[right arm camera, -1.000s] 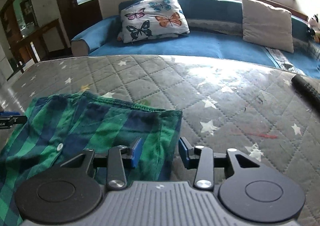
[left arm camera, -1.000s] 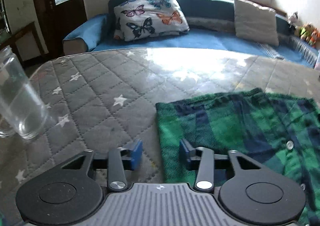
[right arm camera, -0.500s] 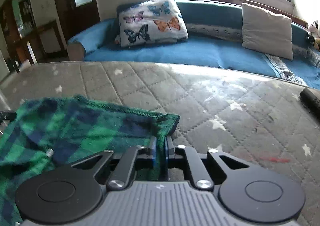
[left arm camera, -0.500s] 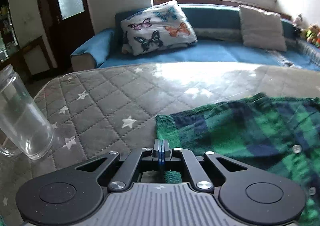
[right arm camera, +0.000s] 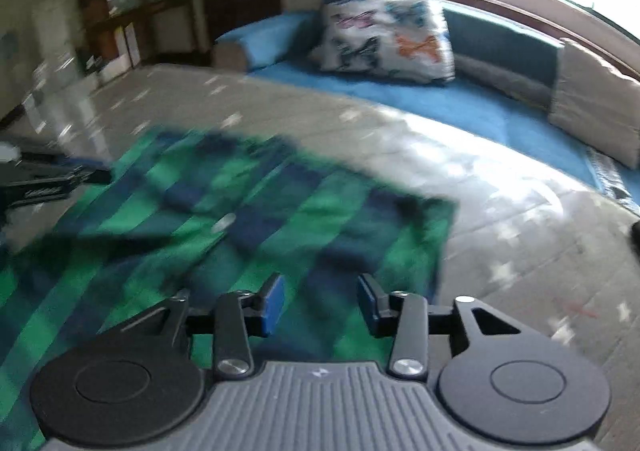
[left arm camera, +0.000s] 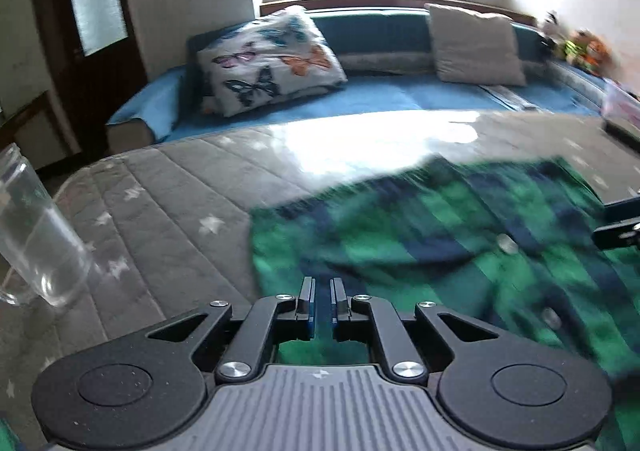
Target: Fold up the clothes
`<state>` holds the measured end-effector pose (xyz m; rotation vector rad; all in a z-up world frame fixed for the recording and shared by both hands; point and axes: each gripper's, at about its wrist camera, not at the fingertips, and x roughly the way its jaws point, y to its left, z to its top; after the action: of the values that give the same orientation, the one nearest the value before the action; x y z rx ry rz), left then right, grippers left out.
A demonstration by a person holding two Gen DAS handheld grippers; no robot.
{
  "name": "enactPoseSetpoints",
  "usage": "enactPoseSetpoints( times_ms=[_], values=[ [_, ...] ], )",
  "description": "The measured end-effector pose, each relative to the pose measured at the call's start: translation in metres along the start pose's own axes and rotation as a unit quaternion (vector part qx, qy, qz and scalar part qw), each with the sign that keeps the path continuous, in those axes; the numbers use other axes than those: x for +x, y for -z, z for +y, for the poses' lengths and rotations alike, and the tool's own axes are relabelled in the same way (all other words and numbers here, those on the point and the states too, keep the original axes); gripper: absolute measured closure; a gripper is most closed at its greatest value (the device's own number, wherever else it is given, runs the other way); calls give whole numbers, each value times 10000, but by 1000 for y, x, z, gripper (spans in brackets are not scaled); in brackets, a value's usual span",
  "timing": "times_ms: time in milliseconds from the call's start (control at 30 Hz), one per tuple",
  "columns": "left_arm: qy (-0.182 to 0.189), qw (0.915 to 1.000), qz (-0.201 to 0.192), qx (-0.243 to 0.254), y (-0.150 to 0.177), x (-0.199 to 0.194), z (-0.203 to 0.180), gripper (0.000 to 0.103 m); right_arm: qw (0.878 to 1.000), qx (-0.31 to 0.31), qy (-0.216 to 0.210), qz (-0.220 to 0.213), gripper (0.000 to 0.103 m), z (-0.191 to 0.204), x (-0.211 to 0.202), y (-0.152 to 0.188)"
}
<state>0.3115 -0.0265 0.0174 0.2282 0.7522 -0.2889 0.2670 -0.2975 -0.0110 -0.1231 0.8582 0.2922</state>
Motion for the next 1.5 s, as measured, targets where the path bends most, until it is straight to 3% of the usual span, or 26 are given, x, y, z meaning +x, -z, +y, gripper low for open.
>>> enactPoseSetpoints(
  times_ms=[233, 400, 533, 600, 800, 933, 1200, 1500],
  values=[
    [-81, 9989, 100, 450, 35, -16, -17, 92, 9973, -578, -164, 428, 56, 45, -13, 35],
    [-322, 9974, 21, 649, 51, -33, -17, 89, 9969, -696, -148, 346, 55, 57, -37, 59],
    [-485, 9973, -32, 557, 66, -49, -12, 77, 9966, -744, -264, 239, 53, 67, -60, 77],
    [-549, 9971, -80, 527, 75, -60, -13, 76, 9962, -772, -358, 190, 52, 73, -72, 87],
    [-301, 9977, -306, 527, 105, -104, -36, 61, 9919, -1109, -611, 1, 47, 101, -104, 119],
    [-91, 9970, -437, 625, 126, -125, -62, 54, 9904, -1275, -515, -145, 46, 117, -119, 141],
    [79, 9938, -613, 919, 162, -151, -103, 51, 9894, -1329, -481, -332, 40, 129, -138, 174],
    [-51, 9925, -664, 1023, 180, -163, -111, 49, 9878, -1390, -543, -455, 40, 134, -149, 179]
  ],
)
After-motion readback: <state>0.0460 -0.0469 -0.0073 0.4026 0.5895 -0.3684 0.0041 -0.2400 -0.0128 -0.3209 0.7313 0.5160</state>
